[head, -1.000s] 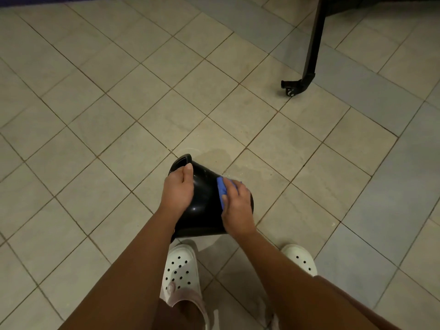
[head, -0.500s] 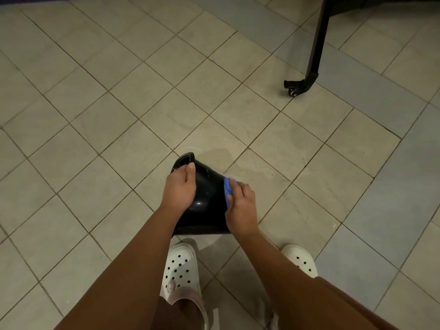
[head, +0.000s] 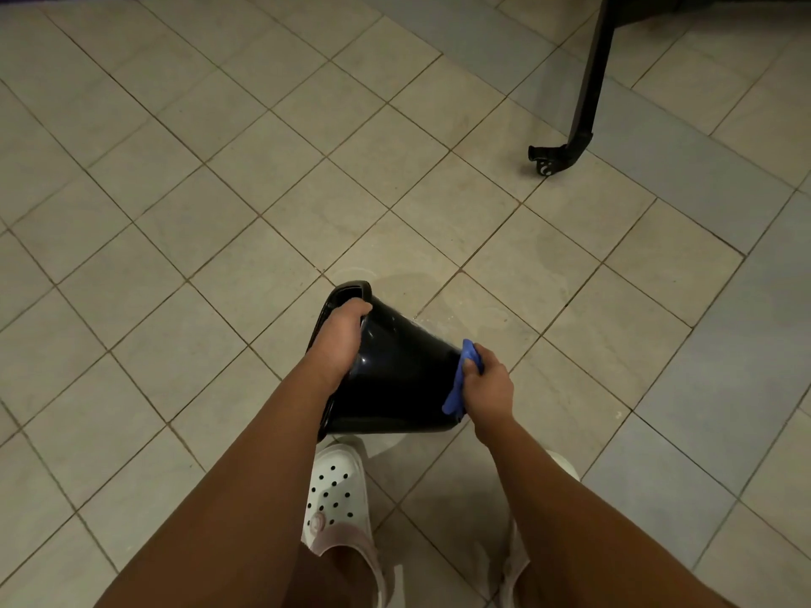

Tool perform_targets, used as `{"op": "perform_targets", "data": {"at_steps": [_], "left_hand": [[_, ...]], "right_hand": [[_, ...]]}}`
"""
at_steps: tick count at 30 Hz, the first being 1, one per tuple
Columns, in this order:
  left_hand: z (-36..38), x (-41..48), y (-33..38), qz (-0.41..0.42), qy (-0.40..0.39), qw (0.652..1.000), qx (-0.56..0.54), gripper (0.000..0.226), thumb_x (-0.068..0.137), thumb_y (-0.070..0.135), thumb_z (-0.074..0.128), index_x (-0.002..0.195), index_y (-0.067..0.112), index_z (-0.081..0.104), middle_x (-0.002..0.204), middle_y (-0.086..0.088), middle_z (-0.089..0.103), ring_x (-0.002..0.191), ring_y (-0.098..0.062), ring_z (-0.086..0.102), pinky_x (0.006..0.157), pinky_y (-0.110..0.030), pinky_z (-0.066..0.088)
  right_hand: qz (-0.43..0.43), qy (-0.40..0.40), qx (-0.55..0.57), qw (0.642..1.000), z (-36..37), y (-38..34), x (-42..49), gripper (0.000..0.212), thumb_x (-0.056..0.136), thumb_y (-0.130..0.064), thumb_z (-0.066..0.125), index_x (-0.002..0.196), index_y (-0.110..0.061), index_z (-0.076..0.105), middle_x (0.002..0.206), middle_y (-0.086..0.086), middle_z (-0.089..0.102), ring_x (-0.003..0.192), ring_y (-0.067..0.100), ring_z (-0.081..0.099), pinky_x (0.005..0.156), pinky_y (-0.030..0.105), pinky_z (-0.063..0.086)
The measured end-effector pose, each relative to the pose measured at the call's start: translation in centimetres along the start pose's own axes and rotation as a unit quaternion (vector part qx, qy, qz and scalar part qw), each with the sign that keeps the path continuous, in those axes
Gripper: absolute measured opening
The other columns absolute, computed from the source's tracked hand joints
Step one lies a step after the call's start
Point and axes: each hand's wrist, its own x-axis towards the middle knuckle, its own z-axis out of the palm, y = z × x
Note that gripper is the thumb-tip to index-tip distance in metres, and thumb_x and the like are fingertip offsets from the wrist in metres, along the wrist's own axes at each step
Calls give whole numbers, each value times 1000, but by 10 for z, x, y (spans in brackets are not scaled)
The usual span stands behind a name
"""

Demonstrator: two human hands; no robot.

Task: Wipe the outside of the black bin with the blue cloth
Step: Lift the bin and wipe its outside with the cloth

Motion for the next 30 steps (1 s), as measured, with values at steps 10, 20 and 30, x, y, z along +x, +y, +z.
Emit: {"op": "perform_targets", "data": {"at_steps": [10, 20, 30], "left_hand": [[8, 14, 7, 16, 78, 995, 60, 57, 96, 55, 33, 119, 8, 55, 111, -10, 61, 104, -25, 56, 97, -40, 43], [5, 13, 5, 52, 99, 992, 56, 39, 101, 44, 34, 107, 10, 52, 104, -12, 60, 100, -28, 56, 89, -40, 47], [-8, 5, 0, 97, 68, 992, 39, 44, 98, 39, 42, 100, 4, 67, 97, -20, 69, 92, -34, 65, 86, -42, 49]], "right_hand": [[-84, -2, -77, 993, 8, 18, -22, 35, 99, -28, 38, 131, -15, 42, 128, 7, 47, 113, 23, 50, 96, 33, 43], [-300, -5, -71, 951, 42, -4, -68, 44, 97, -31, 35, 133, -10, 46, 142, 11, 35, 133, 13, 25, 109, 9, 11], [-175, -35, -122, 976, 14, 1, -26, 33, 98, -16, 41, 130, -11, 42, 131, 10, 38, 114, 19, 40, 104, 31, 35]]}}
